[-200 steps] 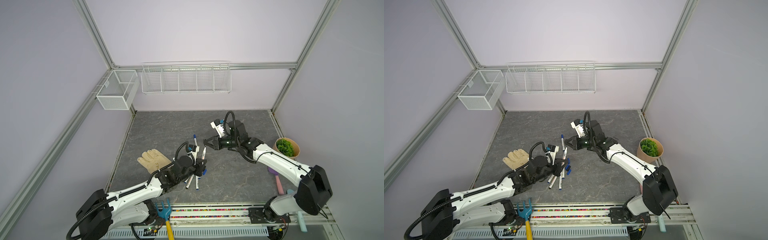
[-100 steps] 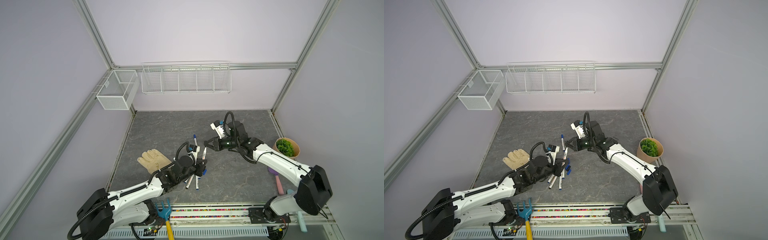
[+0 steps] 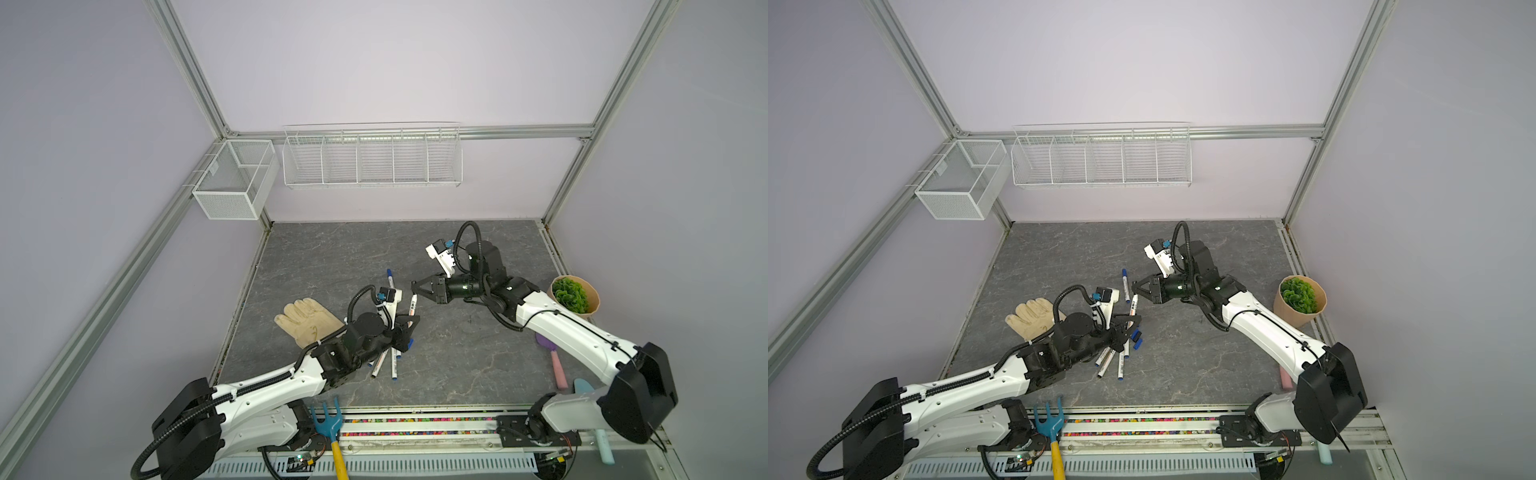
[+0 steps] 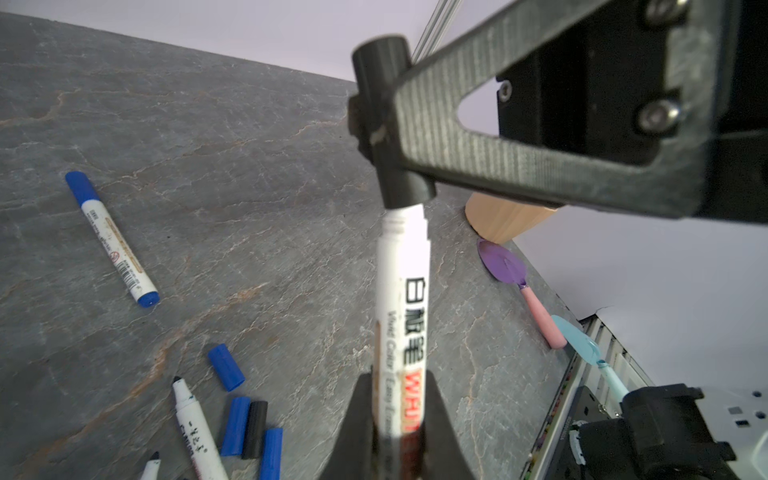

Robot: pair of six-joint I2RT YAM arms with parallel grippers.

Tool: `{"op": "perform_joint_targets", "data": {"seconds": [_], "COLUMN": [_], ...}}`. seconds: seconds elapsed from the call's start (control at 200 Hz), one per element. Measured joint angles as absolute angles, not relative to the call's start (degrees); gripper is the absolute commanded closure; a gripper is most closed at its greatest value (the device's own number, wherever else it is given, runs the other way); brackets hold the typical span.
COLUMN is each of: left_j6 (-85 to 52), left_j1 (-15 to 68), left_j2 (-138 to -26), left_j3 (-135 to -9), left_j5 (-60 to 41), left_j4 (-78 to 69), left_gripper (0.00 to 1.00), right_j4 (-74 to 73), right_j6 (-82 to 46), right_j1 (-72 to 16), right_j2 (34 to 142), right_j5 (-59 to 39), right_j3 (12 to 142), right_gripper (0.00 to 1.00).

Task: Insert the pens into the pen caps
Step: 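Bring the black cap over the marker tip held by the left gripper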

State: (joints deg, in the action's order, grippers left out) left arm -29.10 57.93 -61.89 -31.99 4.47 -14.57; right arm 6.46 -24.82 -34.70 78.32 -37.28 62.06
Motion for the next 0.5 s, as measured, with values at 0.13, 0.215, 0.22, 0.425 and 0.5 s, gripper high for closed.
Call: {"op": "perform_joint_targets", "data": {"seconds": [0.13,0.215,0.22,0.425,0.5], "left_j6": [-27.5,-26.5,-26.3,-23.4,-22.3], "left_j1": [58.0,58.1,58.1,58.2,58.2], "left_j2": [-61.3,-61.2,-61.2,-61.3,-61.4], "left_j3": [-34.2,-35.3,-35.4,-36.9,-37.7], "left_j5": [4.7,4.7,4.7,4.7,4.7], "left_j4": [-15.8,-16.1,-16.1,-15.5,-15.1], "left_gripper": [1.0,1.0,1.0,1.0,1.0], "right_j4": [3.0,1.1,1.0,-0.8,0.3], "right_j6": [-25.1,-25.1,-25.1,-24.3,-22.6], "right_j1": [-33.9,-33.4,-33.4,-33.1,-33.1], "right_j2": [76.1,75.4,75.4,75.3,75.3], "right_j5": [-39.9,-41.8,-41.8,-46.0,-46.7], "right_j3": [62.1,62.2,62.2,63.0,64.0], "right_gripper": [0.86,0.86,0.86,0.85,0.84]}}
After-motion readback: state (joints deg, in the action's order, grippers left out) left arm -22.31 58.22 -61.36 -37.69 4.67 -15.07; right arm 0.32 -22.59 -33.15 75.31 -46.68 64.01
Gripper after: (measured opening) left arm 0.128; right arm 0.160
